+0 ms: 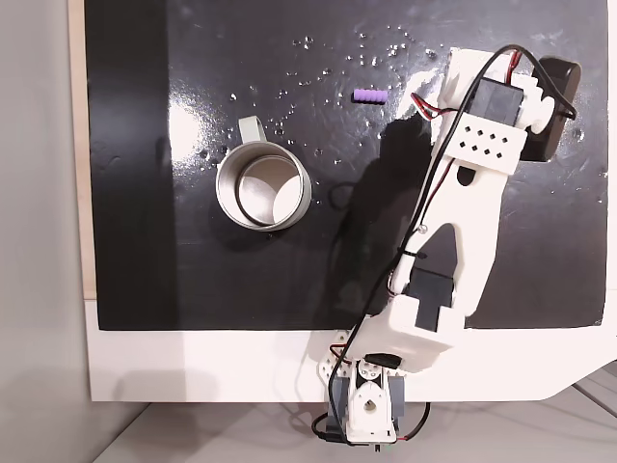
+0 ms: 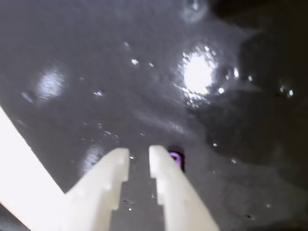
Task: Grasp a pengrip and put it in the cup.
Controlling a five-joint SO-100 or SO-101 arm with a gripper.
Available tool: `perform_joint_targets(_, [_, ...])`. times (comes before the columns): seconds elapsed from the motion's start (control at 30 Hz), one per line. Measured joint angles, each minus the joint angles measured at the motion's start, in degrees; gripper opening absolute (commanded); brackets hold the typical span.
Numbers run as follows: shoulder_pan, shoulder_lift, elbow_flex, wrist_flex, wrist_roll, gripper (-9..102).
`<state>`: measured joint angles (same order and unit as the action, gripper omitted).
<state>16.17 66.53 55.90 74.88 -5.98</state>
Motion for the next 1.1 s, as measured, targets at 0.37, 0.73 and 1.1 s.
perform_joint_targets(0.37, [-0.97,-28.83,-48.52,25.14,2.2,0])
perform_joint_targets(0.73, [-5.8,-33.05,-58.8,27.42,0.88,13])
perform_joint_targets(1.1, [-12.74,-36.91,-58.8,27.42,-3.43,17])
